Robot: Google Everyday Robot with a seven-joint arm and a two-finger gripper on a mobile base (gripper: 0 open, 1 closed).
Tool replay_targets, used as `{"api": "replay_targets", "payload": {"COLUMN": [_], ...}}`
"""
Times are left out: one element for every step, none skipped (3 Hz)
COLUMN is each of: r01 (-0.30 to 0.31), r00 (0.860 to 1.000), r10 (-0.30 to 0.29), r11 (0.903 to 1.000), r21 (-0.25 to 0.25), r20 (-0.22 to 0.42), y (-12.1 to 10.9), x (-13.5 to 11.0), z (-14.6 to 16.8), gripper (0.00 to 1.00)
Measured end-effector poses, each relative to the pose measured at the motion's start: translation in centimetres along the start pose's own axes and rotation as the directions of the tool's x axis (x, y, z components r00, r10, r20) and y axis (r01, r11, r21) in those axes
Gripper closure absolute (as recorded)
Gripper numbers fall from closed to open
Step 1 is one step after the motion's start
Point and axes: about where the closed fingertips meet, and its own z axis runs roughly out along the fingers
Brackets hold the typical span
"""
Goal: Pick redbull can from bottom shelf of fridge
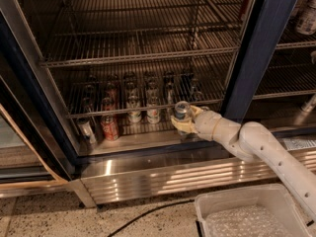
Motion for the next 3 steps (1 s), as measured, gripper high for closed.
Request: {"api": "replay_targets", "payload": {"r01": [-0.018,-0.069,-0.087], "r00": [1.000,0.997,0.996], "r10": [0.018,0.067,0.082], "r11": [0.9994,0.9924,0.9751], "r21": [-0.029,-0.102,-0.204], "r20": [-0.007,-0.024,-0.033], "y": [0.9,2.9,5.5], "x": [0.5,0.8,-0.7], "z": [0.5,0.8,0.9], "gripper": [1.00,1.00,1.00]}}
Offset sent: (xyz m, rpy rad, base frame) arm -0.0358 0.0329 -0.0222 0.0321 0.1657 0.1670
